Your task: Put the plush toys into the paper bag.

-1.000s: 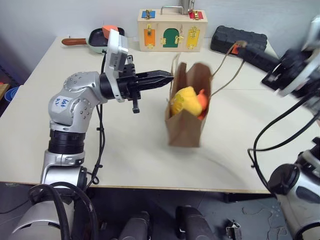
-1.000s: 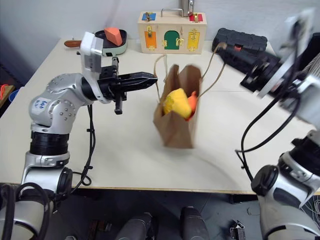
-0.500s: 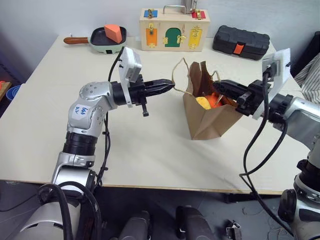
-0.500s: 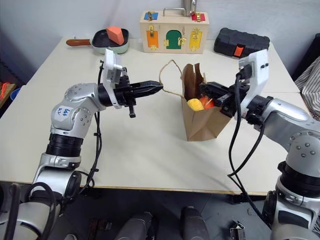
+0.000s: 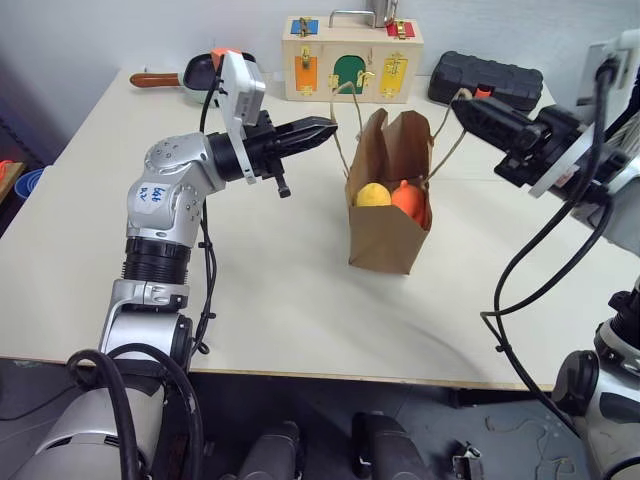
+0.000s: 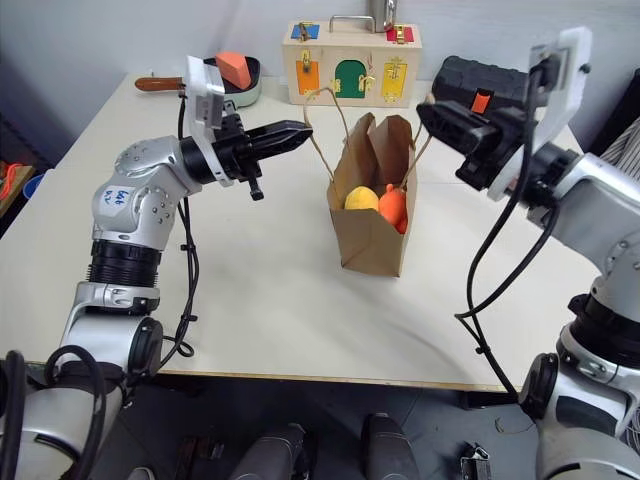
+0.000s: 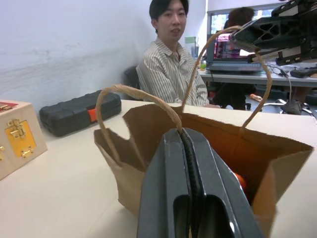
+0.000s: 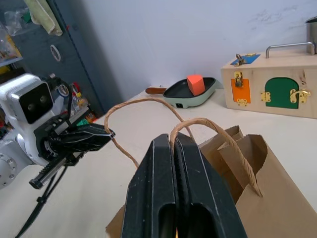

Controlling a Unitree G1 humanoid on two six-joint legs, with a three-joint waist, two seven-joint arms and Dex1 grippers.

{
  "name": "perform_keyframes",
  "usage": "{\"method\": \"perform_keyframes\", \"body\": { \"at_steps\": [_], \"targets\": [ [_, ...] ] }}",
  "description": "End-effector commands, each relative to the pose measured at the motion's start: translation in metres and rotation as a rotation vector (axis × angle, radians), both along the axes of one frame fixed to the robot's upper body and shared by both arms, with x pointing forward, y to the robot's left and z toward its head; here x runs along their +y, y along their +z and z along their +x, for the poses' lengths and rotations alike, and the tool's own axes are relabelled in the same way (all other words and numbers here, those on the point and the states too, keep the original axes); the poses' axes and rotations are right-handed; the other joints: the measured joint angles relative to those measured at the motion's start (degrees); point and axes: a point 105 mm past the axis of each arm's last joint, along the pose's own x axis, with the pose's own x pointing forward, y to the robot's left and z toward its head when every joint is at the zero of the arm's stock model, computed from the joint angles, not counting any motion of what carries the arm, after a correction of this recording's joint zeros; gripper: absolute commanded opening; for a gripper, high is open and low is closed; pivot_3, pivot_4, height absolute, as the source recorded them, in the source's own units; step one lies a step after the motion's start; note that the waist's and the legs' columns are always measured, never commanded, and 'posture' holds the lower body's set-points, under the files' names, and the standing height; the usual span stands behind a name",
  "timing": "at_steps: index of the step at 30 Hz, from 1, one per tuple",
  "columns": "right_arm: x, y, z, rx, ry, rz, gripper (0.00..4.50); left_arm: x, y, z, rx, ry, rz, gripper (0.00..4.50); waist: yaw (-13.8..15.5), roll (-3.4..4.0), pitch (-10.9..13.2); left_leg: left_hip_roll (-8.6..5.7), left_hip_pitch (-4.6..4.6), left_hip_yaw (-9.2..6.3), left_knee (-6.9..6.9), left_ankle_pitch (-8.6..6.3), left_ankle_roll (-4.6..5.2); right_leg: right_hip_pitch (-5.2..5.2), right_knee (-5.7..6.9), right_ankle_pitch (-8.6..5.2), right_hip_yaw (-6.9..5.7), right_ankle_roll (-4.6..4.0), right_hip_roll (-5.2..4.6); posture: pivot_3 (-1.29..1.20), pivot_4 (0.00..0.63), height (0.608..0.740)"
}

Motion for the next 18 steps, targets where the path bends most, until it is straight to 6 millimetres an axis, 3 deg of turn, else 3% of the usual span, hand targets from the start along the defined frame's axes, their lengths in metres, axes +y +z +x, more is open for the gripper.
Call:
{"method": "perform_keyframes", "body": {
  "at_steps": [1, 5, 8, 12, 15, 18],
  "targets": [
    [0.004, -0.010, -0.003, -0.034, -0.026, -0.070, 0.20, -0.003, 0.003, -0.011, -0.038, -0.029, 0.013, 0.19, -0.04, 0.00, 0.00, 0.00, 0.00, 0.01, -0.02, 0.00, 0.00, 0.00, -0.01, 0.00, 0.01, 0.00, 0.00, 0.00, 0.150, 0.740],
    [0.002, -0.011, -0.012, -0.101, -0.011, -0.087, 1.33, 0.001, 0.004, -0.021, -0.004, -0.054, -0.026, 1.24, -0.07, 0.00, 0.00, 0.00, -0.01, 0.04, -0.01, 0.00, 0.00, -0.02, -0.02, 0.00, 0.03, 0.00, 0.01, 0.00, 0.150, 0.740],
    [-0.018, -0.007, -0.025, -0.113, -0.016, -0.068, 2.37, 0.011, 0.009, -0.042, 0.012, -0.089, -0.046, 2.18, -0.05, 0.00, 0.00, 0.01, -0.01, 0.02, -0.01, 0.00, 0.00, -0.02, -0.01, 0.00, 0.03, 0.00, 0.01, 0.00, 0.150, 0.740],
    [-0.051, -0.010, -0.052, -0.067, -0.005, -0.046, 2.38, 0.026, -0.002, -0.075, 0.083, -0.118, -0.018, 3.41, 0.00, 0.00, 0.00, 0.03, 0.00, -0.02, -0.09, 0.00, 0.00, 0.01, -0.05, 0.00, 0.04, 0.00, 0.01, 0.00, 0.150, 0.740],
    [-0.071, -0.027, -0.059, -0.005, -0.054, -0.087, 2.38, 0.033, -0.023, -0.080, 0.121, -0.047, 0.018, 3.41, 0.20, 0.00, 0.00, 0.06, 0.15, -0.03, -0.18, 0.00, 0.00, 0.20, -0.16, 0.00, 0.04, 0.00, 0.01, 0.00, 0.150, 0.740],
    [-0.086, -0.061, -0.039, 0.079, -0.175, -0.124, 1.75, 0.025, -0.056, -0.069, 0.152, 0.054, 0.044, 3.44, 0.71, 0.00, 0.00, 0.04, 0.20, 0.00, 0.02, 0.02, 0.04, 0.47, -0.41, 0.00, 0.11, 0.00, 0.02, 0.00, 0.150, 0.740]
  ]
}}
